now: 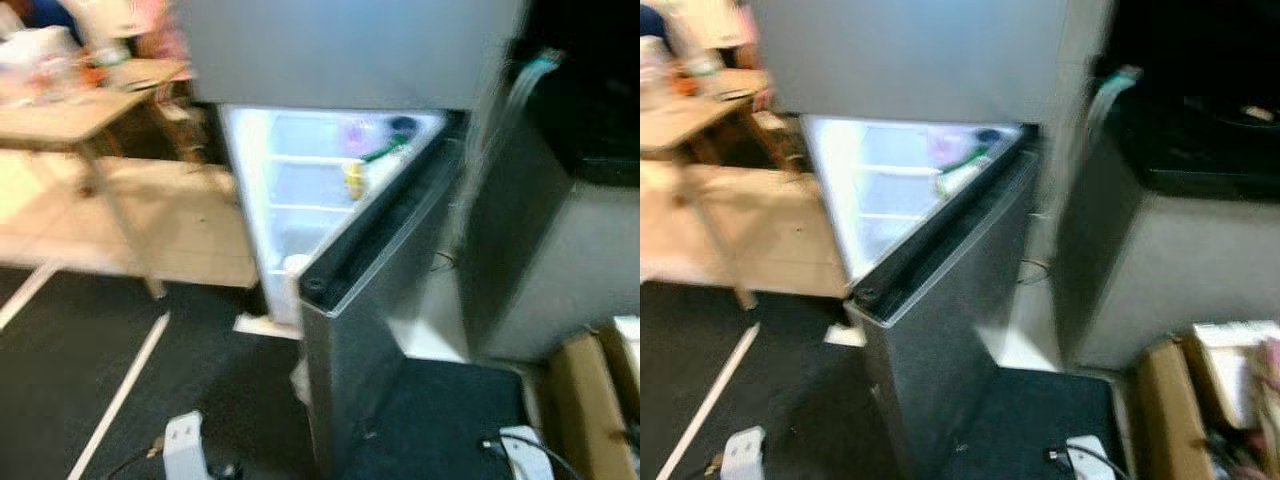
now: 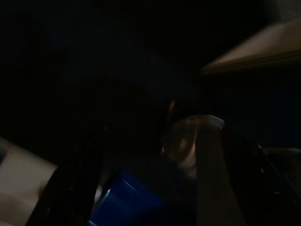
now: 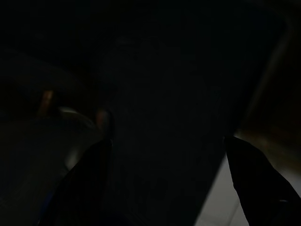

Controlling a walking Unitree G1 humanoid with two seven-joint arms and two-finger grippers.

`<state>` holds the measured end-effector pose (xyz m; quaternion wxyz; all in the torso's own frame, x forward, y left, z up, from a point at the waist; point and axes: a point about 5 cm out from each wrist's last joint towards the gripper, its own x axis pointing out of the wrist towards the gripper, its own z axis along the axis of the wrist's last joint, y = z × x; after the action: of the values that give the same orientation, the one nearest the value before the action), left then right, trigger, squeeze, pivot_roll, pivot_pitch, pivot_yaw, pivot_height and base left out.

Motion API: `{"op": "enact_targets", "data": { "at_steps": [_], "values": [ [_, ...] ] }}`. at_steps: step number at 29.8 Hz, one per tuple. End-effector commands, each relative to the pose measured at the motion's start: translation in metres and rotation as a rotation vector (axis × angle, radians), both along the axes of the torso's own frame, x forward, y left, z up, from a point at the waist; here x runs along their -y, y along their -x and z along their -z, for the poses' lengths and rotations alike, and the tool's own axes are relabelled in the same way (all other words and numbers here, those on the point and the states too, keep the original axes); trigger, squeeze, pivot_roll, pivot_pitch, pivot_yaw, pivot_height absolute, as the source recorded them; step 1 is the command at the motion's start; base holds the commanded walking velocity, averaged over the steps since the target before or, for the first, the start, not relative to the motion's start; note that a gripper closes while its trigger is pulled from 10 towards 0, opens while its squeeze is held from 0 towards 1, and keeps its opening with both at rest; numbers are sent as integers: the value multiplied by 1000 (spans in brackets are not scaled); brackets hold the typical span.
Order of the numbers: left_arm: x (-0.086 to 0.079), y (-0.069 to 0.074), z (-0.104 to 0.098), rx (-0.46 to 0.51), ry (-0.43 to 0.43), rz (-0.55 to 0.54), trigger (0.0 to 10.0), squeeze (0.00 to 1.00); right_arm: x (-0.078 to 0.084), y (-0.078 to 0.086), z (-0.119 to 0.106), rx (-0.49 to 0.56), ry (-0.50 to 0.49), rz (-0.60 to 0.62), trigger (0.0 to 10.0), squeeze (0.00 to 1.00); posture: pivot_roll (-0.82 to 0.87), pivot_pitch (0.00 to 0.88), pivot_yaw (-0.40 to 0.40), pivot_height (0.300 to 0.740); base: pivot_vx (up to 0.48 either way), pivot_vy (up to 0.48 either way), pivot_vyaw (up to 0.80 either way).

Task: Restocking fridge

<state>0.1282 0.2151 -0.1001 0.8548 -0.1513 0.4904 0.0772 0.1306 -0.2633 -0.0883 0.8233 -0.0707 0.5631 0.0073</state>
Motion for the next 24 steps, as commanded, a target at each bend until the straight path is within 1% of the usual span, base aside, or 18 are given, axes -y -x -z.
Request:
{"op": "enact_targets", "data": {
  "at_steps": [1,8,16,19,20,21,23,24],
  "values": [
    [2,-4,-1,10,-2,6,10000,0,-6,-2,1,-1,-8,-14,10000,0,-12,0,5,740,0,0,719],
    [1,-1,0,8,0,-23,10000,0,-7,-5,1,3,-7,-20,10000,0,-10,0,2,740,0,0,719],
    [0,3,1,1,-1,-36,10000,0,-5,-5,0,0,2,-23,10000,0,-12,0,1,740,0,0,720],
    [2,4,2,-4,14,-30,10000,0,-4,-6,-1,17,-1,0,10000,0,-28,0,3,740,0,0,710],
    [3,6,2,-9,19,-29,10000,0,-3,-10,-3,38,-2,12,10000,0,-35,0,4,740,0,0,675],
    [3,6,2,-9,19,-29,10000,0,-3,-10,-3,38,-2,12,10000,0,-35,0,4,740,0,0,675],
    [5,9,4,-18,23,-24,10000,0,0,-16,-6,71,1,28,10000,0,-33,0,4,740,0,0,609],
    [5,9,4,-18,23,-24,10000,0,0,-16,-6,71,1,28,10000,0,-33,0,4,740,0,0,575]
  ]
}}
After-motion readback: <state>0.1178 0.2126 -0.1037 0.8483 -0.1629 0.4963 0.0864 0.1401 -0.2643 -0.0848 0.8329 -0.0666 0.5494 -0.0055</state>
